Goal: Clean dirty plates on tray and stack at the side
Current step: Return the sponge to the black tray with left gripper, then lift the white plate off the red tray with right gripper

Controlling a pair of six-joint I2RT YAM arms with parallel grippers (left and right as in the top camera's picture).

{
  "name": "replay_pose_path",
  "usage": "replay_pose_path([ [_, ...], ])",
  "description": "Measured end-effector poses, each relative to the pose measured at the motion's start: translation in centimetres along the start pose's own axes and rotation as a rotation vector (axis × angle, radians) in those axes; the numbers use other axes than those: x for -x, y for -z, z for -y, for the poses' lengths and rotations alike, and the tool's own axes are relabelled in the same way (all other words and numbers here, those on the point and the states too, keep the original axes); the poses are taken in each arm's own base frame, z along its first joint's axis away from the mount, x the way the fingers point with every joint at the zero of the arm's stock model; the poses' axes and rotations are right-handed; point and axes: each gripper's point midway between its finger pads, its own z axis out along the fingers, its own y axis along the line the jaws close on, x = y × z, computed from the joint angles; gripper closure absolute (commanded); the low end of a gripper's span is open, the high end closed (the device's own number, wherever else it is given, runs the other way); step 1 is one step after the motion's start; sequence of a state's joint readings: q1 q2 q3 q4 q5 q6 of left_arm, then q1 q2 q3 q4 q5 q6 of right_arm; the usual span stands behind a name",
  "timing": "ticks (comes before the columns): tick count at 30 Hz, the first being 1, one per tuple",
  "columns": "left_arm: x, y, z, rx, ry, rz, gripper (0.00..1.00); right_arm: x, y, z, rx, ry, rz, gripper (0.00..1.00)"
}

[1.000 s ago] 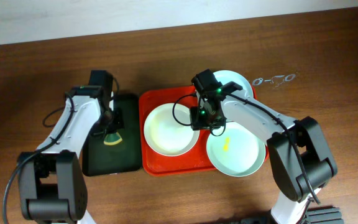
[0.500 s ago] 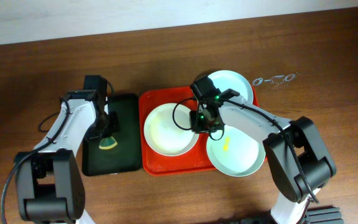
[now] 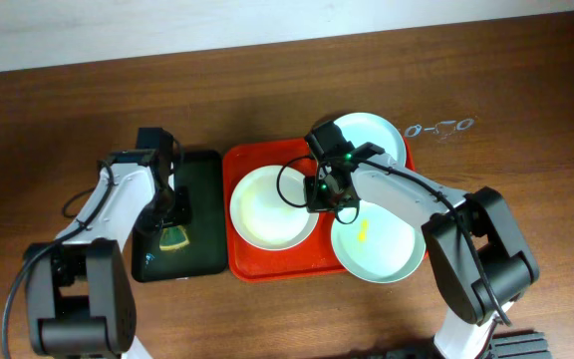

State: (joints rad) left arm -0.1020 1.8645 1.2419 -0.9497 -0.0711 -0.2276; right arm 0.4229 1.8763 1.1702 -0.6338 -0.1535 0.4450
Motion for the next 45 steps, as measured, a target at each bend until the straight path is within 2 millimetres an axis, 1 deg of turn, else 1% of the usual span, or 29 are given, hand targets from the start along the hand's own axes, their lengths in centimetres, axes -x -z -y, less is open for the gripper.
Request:
replay_pose_path([
  [1, 0.0, 0.6, 0.1, -0.018, 0.005, 0.007, 0.34, 0.0, 0.0, 0.0, 0.0, -0.001, 0.0, 0.96],
  [2, 0.2, 1.4, 0.0, -0.037, 0.014, 0.027, 0.21, 0.0, 0.0, 0.0, 0.0, -0.001, -0.001, 0.96],
  [3, 0.7, 2.6, -0.1, -0.062, 0.028, 0.061, 0.18, 0.0, 0.0, 0.0, 0.0, -0.001, -0.002, 0.96],
  [4, 1.2, 4.1, -0.4, -0.091, 0.041, 0.105, 0.01, -0.1, 0.0, 0.0, -0.002, -0.002, -0.006, 0.96],
  [5, 1.7, 5.7, -0.7, -0.117, 0.061, 0.151, 0.01, -0.2, 0.1, 0.1, -0.004, -0.003, -0.011, 0.96],
  [6, 2.2, 7.8, -1.2, -0.146, 0.089, 0.217, 0.01, -0.4, 0.2, 0.1, -0.01, -0.005, -0.023, 0.96],
  [8, 2.7, 12.0, -2.5, -0.181, 0.128, 0.339, 0.01, -0.4, 0.9, 0.0, -0.017, -0.008, -0.039, 0.96],
  [9, 2.7, 13.5, -3.1, -0.19, 0.141, 0.385, 0.01, -0.2, 1.4, -0.2, -0.02, -0.009, -0.044, 0.96],
  [11, 2.3, 15.8, -3.7, -0.204, 0.155, 0.454, 0.01, 0.4, 2.6, -0.7, -0.02, -0.01, -0.046, 0.96],
  [13, 2.0, 17.0, -3.7, -0.215, 0.154, 0.488, 0.0, 1.2, 4.2, -1.3, -0.018, -0.007, -0.043, 0.96],
  [16, 2.0, 17.1, -3.7, -0.22, 0.153, 0.491, 0.01, 1.8, 6.5, -2.1, -0.019, 0.006, -0.056, 0.96],
  [21, 2.0, 17.2, -3.6, -0.223, 0.152, 0.491, 0.01, 2.8, 9.5, -3.1, -0.01, 0.023, -0.046, 0.96],
  [24, 2.0, 17.2, -3.6, -0.223, 0.152, 0.491, 0.01, 3.8, 10.8, -4.0, 0.01, 0.03, -0.01, 0.96],
  [26, 2.0, 17.2, -3.6, -0.223, 0.152, 0.491, 0.0, 4.8, 11.0, -4.8, 0.032, 0.045, 0.032, 0.96],
  [28, 2.0, 17.2, -3.6, -0.223, 0.152, 0.491, 0.01, 5.8, 11.0, -6.3, 0.062, 0.076, 0.086, 0.96],
  [30, 2.0, 17.2, -3.6, -0.223, 0.152, 0.491, 0.01, 6.9, 11.1, -8.7, 0.08, 0.109, 0.172, 0.96],
  [32, 2.0, 17.2, -3.6, -0.223, 0.152, 0.491, 0.01, 7.4, 11.1, -10.3, 0.076, 0.135, 0.229, 0.96],
  [34, 2.0, 17.2, -3.6, -0.223, 0.152, 0.491, 0.01, 7.5, 11.2, -12.2, 0.06, 0.172, 0.296, 0.96],
  [36, 2.0, 17.2, -3.6, -0.223, 0.152, 0.491, 0.01, 7.5, 11.4, -13.7, 0.018, 0.207, 0.363, 0.96],
  [39, 2.0, 17.2, -3.6, -0.223, 0.152, 0.491, 0.01, 7.8, 12.1, -14.6, -0.072, 0.236, 0.469, 0.96],
  [41, 2.0, 17.2, -3.6, -0.223, 0.152, 0.491, 0.01, 8.5, 13.0, -15.4, -0.141, 0.273, 0.573, 0.96],
  [45, 2.0, 17.2, -3.6, -0.223, 0.152, 0.491, 0.01, 9.8, 14.7, -17.6, -0.172, 0.387, 0.707, 0.96],
])
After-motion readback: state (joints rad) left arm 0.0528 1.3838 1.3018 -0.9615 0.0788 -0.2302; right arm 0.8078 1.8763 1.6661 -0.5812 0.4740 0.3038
